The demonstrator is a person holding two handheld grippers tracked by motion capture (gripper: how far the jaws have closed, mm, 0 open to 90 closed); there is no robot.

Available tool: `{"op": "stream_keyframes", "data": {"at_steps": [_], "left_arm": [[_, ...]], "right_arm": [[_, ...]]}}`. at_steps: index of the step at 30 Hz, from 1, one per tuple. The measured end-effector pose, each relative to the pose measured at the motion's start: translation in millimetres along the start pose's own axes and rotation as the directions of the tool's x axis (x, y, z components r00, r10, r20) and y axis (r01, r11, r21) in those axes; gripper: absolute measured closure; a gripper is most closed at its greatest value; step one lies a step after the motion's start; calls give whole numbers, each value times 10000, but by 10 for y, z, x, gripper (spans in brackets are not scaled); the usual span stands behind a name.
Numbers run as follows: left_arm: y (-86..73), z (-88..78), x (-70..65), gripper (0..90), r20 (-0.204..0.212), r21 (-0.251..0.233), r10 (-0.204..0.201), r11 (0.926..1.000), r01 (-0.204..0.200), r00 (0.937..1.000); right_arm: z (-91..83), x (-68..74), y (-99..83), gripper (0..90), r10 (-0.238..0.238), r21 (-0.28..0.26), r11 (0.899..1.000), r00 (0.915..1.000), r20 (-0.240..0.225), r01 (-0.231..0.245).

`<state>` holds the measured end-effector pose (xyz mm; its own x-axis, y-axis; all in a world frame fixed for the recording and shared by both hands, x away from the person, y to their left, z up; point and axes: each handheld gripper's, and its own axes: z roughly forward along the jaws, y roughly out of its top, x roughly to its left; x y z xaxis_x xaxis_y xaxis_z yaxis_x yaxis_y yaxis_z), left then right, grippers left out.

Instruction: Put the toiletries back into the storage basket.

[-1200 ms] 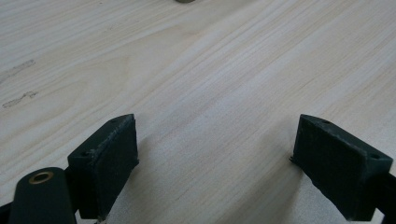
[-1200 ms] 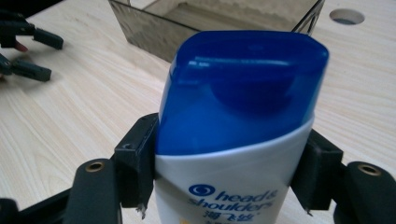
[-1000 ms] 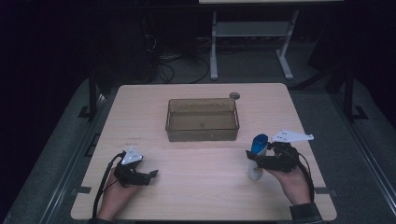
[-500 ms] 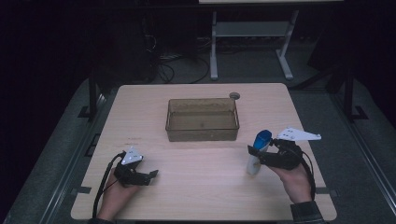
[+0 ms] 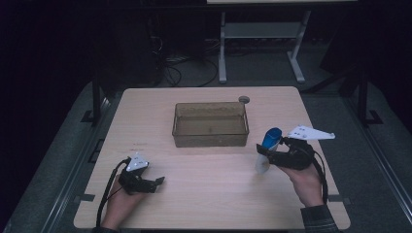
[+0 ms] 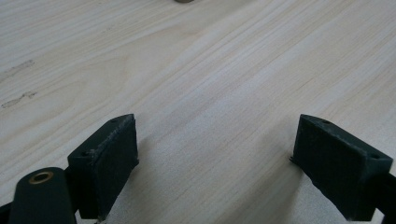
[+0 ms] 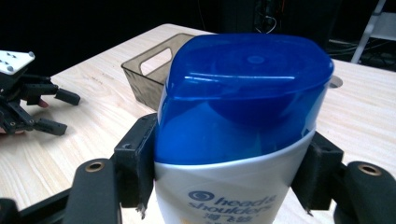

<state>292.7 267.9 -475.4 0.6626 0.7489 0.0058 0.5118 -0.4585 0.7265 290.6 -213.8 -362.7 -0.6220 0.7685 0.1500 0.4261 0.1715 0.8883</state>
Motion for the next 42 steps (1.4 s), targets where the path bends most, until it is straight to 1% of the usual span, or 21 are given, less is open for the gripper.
{"op": "stream_keyframes", "data": {"at_steps": [5, 12, 19, 24, 33, 42], "left_arm": [[1, -1, 0, 127, 10, 16, -7, 10000, 7, 10000], [1, 0, -1, 127, 12, 13, -18, 10000, 18, 10000], [1, -1, 2, 127, 6, 15, 10, 10000, -10, 10000], [2, -4, 1, 127, 22, 60, 10, 10000, -11, 10000], [2, -1, 1, 127, -1, 22, 7, 10000, -7, 10000], [1, -1, 1, 127, -4, 14, 13, 10000, -13, 10000]], "right_arm": [[15, 5, 86, 336, -109, -178, 9998, 9999, 30, 110], [59, 6, 173, 337, -189, -229, 9996, 9998, 58, 190], [108, -11, 257, 336, -211, -362, 9991, 9997, 101, 214], [162, -29, 342, 337, -117, -492, 9987, 9999, 70, 120], [310, -71, 513, 337, -96, -635, 9979, 9999, 115, 103], [462, -120, 642, 337, -73, -734, 9973, 9998, 180, 86]]}}
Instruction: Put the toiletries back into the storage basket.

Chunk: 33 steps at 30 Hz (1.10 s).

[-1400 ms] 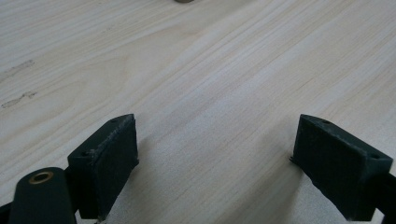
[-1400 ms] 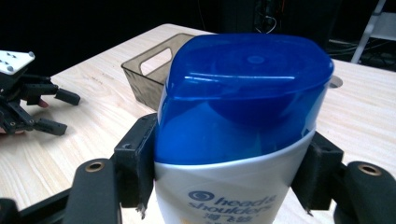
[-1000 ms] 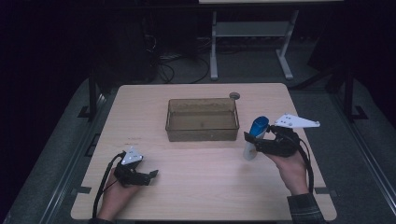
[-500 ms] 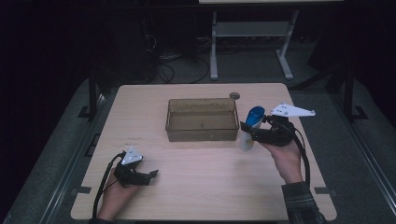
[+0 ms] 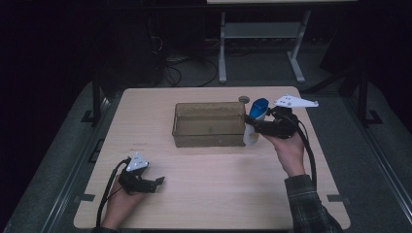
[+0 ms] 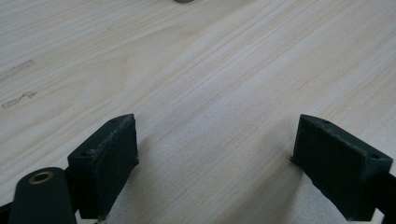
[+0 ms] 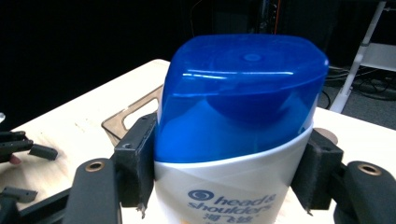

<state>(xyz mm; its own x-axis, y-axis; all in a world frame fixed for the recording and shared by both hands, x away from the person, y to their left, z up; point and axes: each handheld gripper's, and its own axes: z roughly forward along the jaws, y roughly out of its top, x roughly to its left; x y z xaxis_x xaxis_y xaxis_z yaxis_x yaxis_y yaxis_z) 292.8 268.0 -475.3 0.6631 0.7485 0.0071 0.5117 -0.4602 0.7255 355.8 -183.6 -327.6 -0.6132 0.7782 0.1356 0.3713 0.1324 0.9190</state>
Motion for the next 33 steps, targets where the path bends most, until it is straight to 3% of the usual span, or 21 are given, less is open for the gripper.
{"op": "stream_keyframes", "data": {"at_steps": [17, 33], "left_arm": [[0, -1, 0, 127, 2, 9, 4, 10000, -4, 10000], [0, -1, 0, 127, 8, 16, -9, 10000, 9, 10000]], "right_arm": [[301, 10, 250, 337, -162, -171, 9997, 9998, 86, 163], [598, -43, 296, 336, -169, -263, 9995, 9996, 222, 175]]}}
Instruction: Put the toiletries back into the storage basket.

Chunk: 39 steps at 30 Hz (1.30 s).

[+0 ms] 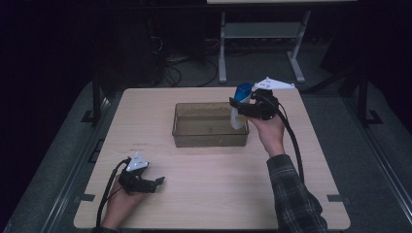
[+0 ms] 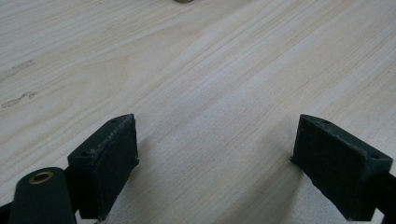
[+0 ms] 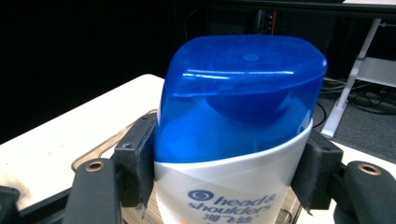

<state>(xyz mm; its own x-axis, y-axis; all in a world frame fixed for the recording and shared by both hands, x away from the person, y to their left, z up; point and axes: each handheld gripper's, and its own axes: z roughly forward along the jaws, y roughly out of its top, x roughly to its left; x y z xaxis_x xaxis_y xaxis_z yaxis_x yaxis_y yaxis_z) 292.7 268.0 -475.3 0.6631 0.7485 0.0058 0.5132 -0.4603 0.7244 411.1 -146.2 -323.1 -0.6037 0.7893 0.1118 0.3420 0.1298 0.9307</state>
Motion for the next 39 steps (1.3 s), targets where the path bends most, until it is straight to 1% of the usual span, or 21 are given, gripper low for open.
{"op": "stream_keyframes", "data": {"at_steps": [3, 6, 12, 18, 20, 21, 25, 27, 29, 32, 36, 39], "left_arm": [[1, -1, 2, 127, 5, 3, 29, 10000, -29, 10000], [1, -4, 3, 127, 6, 48, 37, 10000, -37, 10000], [0, -3, 1, 127, -1, 39, 28, 10000, -28, 10000], [1, -2, 0, 127, 6, 21, 3, 10000, -3, 10000], [1, -2, -1, 127, 9, 17, -13, 10000, 13, 10000], [1, -2, -1, 127, 13, 23, -5, 10000, 5, 10000], [1, -2, 1, 127, 16, 30, 14, 10000, -14, 10000], [1, -3, 1, 127, 9, 33, 23, 10000, -23, 10000], [1, -3, 1, 127, 11, 34, 22, 10000, -22, 10000], [0, -3, 0, 127, 10, 34, 13, 10000, -13, 10000], [0, -3, 0, 127, 15, 36, 10, 10000, -10, 10000], [1, -3, 0, 127, 14, 37, 15, 10000, -15, 10000]], "right_arm": [[50, -28, -27, 337, 33, 77, 10000, 10000, 19, -33], [110, -52, -66, 336, 89, 272, 9996, 10000, 23, -90], [167, -70, -105, 336, 57, 472, 9989, 9999, 96, -62], [192, -75, -140, 337, 69, 610, 9981, 10000, 54, -72], [198, -75, -173, 336, 93, 571, 9983, 9999, 65, -96], [203, -89, -222, 336, 150, 629, 9979, 9999, 72, -154], [219, -113, -293, 337, 218, 855, 9961, 9998, 9, -218], [222, -122, -322, 336, 327, 820, 9961, 9995, -46, -322], [224, -132, -344, 336, 359, 895, 9954, 9993, -69, -351], [224, -139, -376, 336, 312, 940, 9951, 9995, -3, -311], [224, -144, -417, 336, 334, 1089, 9935, 9994, -45, -327], [240, -136, -432, 336, 206, 1194, 9926, 9998, -27, -202]]}}
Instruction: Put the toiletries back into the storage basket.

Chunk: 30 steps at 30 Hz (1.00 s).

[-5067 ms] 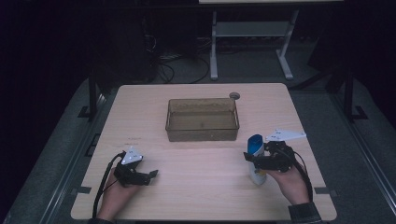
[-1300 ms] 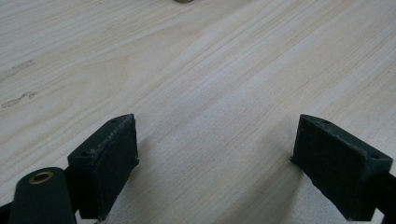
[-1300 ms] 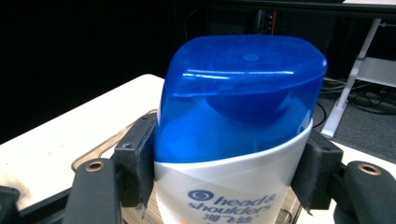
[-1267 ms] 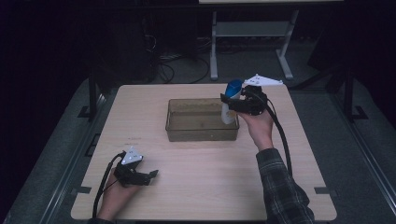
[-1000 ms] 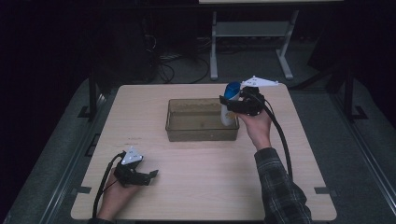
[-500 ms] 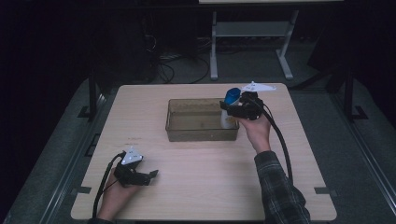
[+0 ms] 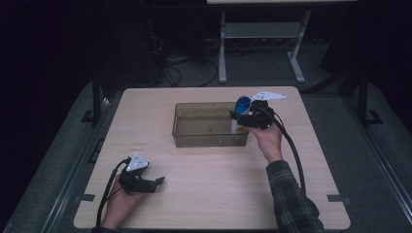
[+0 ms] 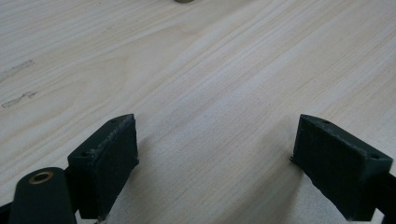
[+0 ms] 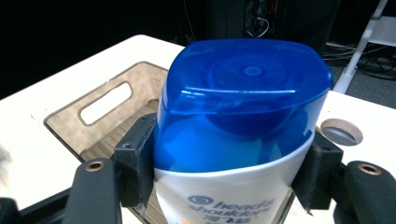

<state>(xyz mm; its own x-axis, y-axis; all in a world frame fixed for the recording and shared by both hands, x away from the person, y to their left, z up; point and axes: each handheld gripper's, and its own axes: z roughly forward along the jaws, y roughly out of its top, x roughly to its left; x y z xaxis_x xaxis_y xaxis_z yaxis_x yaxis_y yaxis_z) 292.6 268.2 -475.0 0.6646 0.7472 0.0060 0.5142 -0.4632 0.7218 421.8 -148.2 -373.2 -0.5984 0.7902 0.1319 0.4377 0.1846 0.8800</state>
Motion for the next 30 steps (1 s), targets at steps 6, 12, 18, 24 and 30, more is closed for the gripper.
{"op": "stream_keyframes", "data": {"at_steps": [6, 12, 18, 24, 30], "left_arm": [[0, 0, 0, 127, -4, -3, 1, 10000, -1, 10000], [0, 1, 1, 127, -2, -5, 13, 10000, -13, 10000], [0, 0, 0, 127, -1, -3, -6, 10000, 6, 10000], [-1, 0, -2, 127, -12, -5, -9, 10000, 9, 10000], [-1, 0, -2, 127, -12, -6, -11, 10000, 11, 10000]], "right_arm": [[24, 19, -19, 336, -23, 83, 10000, 10000, 0, 23], [43, 18, -78, 336, -1, 161, 9999, 10000, 45, 0], [55, 5, -126, 336, 41, 275, 9996, 10000, 71, -43], [54, 3, -144, 336, 41, 361, 9993, 9999, 111, -45], [76, 8, -155, 336, 26, 498, 9988, 9999, 132, -32]]}}
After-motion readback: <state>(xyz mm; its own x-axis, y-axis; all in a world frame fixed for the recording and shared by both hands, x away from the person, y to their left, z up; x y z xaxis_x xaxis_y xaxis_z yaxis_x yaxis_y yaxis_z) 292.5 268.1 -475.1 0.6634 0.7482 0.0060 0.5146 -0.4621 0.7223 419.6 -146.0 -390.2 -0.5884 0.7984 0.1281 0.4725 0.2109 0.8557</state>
